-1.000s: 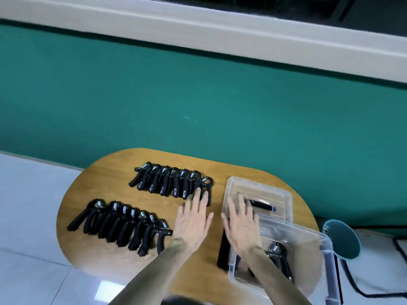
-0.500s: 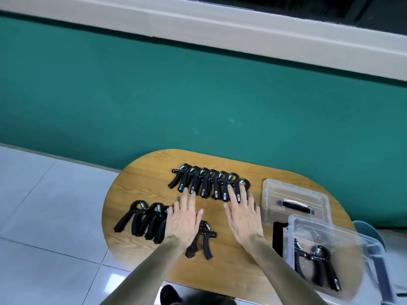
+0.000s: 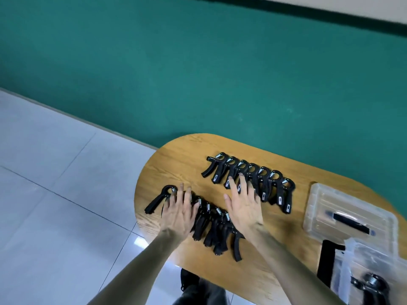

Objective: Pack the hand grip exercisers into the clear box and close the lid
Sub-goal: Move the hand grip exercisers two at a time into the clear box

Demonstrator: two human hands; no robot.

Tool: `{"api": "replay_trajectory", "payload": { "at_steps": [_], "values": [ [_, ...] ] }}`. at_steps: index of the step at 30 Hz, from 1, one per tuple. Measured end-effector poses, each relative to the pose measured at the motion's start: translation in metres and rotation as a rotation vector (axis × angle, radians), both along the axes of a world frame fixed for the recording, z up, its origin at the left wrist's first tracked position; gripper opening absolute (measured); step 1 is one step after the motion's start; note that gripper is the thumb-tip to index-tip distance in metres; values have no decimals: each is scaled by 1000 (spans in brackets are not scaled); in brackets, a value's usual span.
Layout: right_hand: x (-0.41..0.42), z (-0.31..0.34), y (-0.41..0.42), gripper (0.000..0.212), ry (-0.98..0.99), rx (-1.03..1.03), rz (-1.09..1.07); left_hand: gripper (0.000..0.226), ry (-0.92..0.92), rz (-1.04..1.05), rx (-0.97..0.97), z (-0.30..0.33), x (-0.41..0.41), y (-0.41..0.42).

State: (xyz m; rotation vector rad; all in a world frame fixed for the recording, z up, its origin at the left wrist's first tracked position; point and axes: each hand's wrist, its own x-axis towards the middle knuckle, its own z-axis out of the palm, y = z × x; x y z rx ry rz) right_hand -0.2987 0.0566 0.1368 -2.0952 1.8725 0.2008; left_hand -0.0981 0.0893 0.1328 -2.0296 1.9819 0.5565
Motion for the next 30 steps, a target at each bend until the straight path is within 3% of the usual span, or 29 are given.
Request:
{"api": "replay_trajectory", "payload": {
  "at_steps": [3, 8, 15, 24, 30],
  "values": [
    [9, -11, -14, 63, 1, 13, 20, 76, 0, 43, -8, -20, 19, 3],
    [28, -45, -35, 62, 11, 23, 65, 109, -36, 56, 37, -55, 47, 5],
    [58, -105, -84, 60, 9, -9, 67, 70, -43, 35, 47, -112, 76, -41],
    [92, -185, -122, 63, -17, -50, -43, 74, 78, 35, -28, -194, 118, -26],
    [92, -202, -143, 68, 3, -135, -141, 70, 169, 41, -117, -209, 123, -23]
  ]
}}
